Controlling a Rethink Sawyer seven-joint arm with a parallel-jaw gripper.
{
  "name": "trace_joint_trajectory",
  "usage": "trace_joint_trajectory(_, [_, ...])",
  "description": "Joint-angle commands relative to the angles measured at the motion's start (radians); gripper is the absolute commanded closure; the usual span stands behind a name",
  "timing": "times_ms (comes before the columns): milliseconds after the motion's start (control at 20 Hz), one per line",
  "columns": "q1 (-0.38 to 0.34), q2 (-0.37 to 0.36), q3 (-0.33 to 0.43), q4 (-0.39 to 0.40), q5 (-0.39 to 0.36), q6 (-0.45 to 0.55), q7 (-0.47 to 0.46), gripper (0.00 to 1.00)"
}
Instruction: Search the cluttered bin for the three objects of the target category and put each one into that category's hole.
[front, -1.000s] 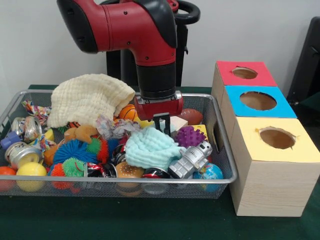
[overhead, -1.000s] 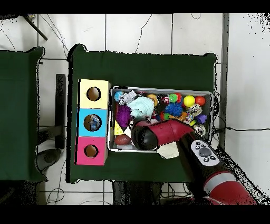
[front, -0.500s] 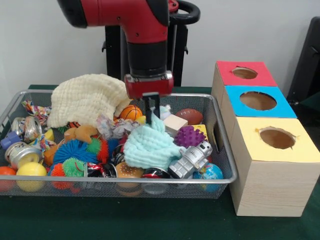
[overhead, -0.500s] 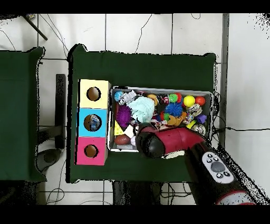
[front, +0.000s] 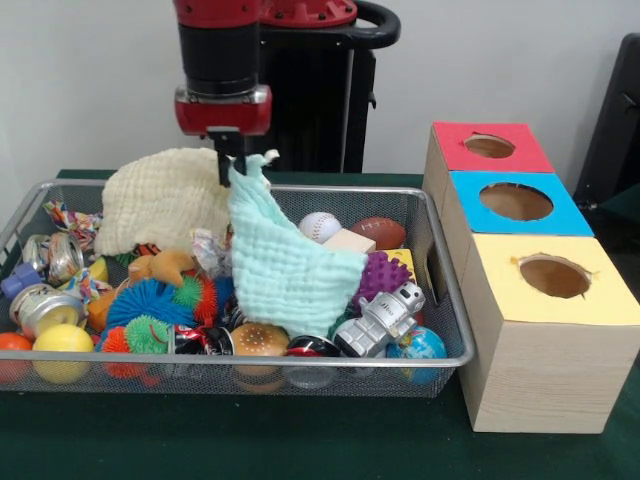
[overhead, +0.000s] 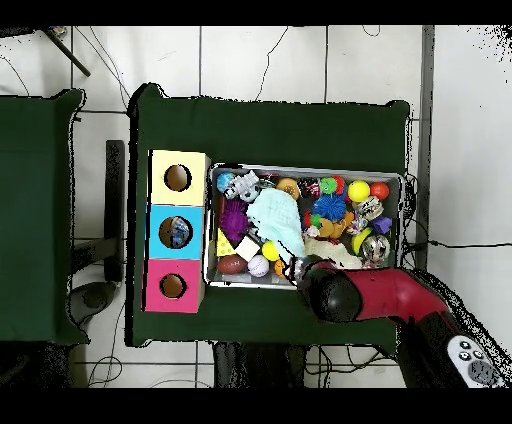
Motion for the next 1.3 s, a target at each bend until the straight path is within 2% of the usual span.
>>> trace_joint_trajectory(50, [-0.082, -0.028, 0.102, 0.062, -0.015, 0.112, -0.205, 1.00])
trace_joint_trajectory(300, [-0.124, -0.021, 0.109, 0.057, -0.059, 0.116, -0.222, 1.00])
trace_joint_trajectory(600, [-0.172, -0.085, 0.125, 0.086, -0.071, 0.121, -0.237, 1.00])
trace_joint_trajectory(800, [-0.208, -0.152, 0.160, 0.123, -0.038, 0.153, -0.265, 1.00])
trace_joint_trajectory(1150, [-0.301, -0.276, 0.259, 0.158, 0.057, 0.275, -0.354, 1.00])
trace_joint_trajectory(1300, [-0.332, -0.290, 0.289, 0.177, 0.045, 0.273, -0.355, 1.00])
